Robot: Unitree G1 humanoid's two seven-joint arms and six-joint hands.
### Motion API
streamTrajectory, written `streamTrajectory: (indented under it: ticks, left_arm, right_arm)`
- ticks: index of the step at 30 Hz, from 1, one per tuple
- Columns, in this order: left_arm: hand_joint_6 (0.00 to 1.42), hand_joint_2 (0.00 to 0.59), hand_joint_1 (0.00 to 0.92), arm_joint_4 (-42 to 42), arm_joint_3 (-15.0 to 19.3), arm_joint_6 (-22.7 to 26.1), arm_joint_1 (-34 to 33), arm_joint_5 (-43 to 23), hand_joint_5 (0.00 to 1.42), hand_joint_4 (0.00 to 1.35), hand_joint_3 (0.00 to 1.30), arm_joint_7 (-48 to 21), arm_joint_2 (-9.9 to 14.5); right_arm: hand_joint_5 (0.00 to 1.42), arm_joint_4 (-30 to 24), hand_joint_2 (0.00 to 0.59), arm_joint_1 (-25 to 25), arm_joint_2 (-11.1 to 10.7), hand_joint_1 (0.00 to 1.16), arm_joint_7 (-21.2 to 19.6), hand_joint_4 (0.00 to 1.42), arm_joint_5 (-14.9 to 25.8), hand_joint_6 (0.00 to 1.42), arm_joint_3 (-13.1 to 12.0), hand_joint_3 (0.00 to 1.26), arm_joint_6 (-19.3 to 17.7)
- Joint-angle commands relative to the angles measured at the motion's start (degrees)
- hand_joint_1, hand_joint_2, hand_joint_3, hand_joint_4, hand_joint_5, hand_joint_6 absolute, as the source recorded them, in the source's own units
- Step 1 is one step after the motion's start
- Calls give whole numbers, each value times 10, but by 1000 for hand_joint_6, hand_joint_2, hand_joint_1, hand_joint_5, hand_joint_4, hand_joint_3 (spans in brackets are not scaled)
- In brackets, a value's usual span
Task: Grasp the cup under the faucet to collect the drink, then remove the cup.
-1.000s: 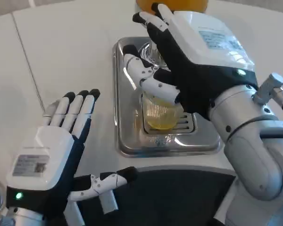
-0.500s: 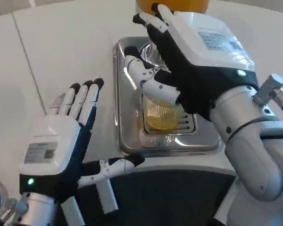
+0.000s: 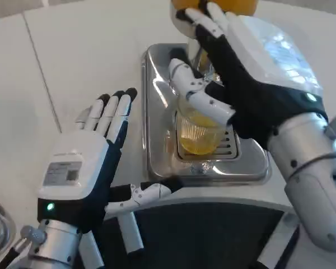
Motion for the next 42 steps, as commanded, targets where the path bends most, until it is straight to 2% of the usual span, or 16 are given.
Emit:
streamTrajectory:
  ticks: [1,5,7,9,10,13,18,21,23,25,28,30,32,36,39,42]
  left_arm:
    - [76,43,98,17,-9,-8,-8,-16,14,0,0,4,1]
    - [76,43,98,24,-16,-9,-15,-21,15,0,0,5,3]
    - [76,43,98,27,-18,-10,-17,-22,16,0,0,6,4]
    - [76,43,98,30,-19,-11,-19,-23,16,0,0,8,4]
    - [76,43,98,33,-18,-11,-20,-25,16,0,0,9,3]
    - [76,43,98,40,-18,-13,-23,-30,16,0,0,12,4]
    - [76,44,99,54,-23,-16,-32,-40,18,0,0,11,2]
    - [76,45,101,63,-27,-20,-39,-43,22,0,0,11,1]
    - [76,45,104,69,-32,-23,-45,-44,24,0,0,12,1]
    - [86,44,113,74,-36,-26,-51,-45,36,0,0,12,1]
    - [111,44,116,89,-43,-37,-65,-44,58,0,0,25,-1]
    - [113,44,116,99,-47,-41,-74,-44,63,0,0,30,-3]
    - [126,44,116,106,-50,-44,-83,-44,71,0,0,34,-5]
    - [130,42,124,119,-54,-45,-97,-49,82,0,0,38,-6]
    - [131,42,127,130,-53,-46,-105,-58,85,0,0,38,-6]
    - [176,41,130,139,-52,-50,-112,-66,135,0,0,44,-7]
  right_arm:
    - [0,-11,579,36,55,0,-49,0,26,0,-4,41,22]
    - [0,-20,583,46,61,0,-91,0,45,0,-3,1,37]
    - [0,-34,585,61,70,2,-140,0,58,0,5,0,40]
    - [0,-55,586,89,78,38,-217,0,76,0,19,0,27]
    - [0,-61,586,98,77,40,-243,0,83,0,24,0,22]
    - [0,-72,584,109,74,40,-287,0,99,0,40,0,22]
    - [0,-92,575,116,79,39,-301,0,100,0,55,0,36]
    - [0,-107,571,118,69,42,-284,0,93,0,59,0,36]
    - [0,-131,552,135,49,54,-257,0,91,0,60,0,27]
    - [0,-153,526,158,34,119,-238,0,89,0,61,0,15]
    - [0,-184,480,241,2,218,-249,0,90,0,61,0,-32]
    - [0,-188,463,289,-3,280,-268,0,98,0,49,0,-68]
    - [0,-188,461,343,-14,290,-292,0,125,0,16,0,-119]
    - [0,-188,455,445,-29,294,-327,0,196,0,-63,0,-237]
    - [0,-188,452,546,-55,295,-351,0,261,0,-138,0,-333]
    - [0,-188,450,623,-74,297,-364,0,306,0,-190,0,-395]
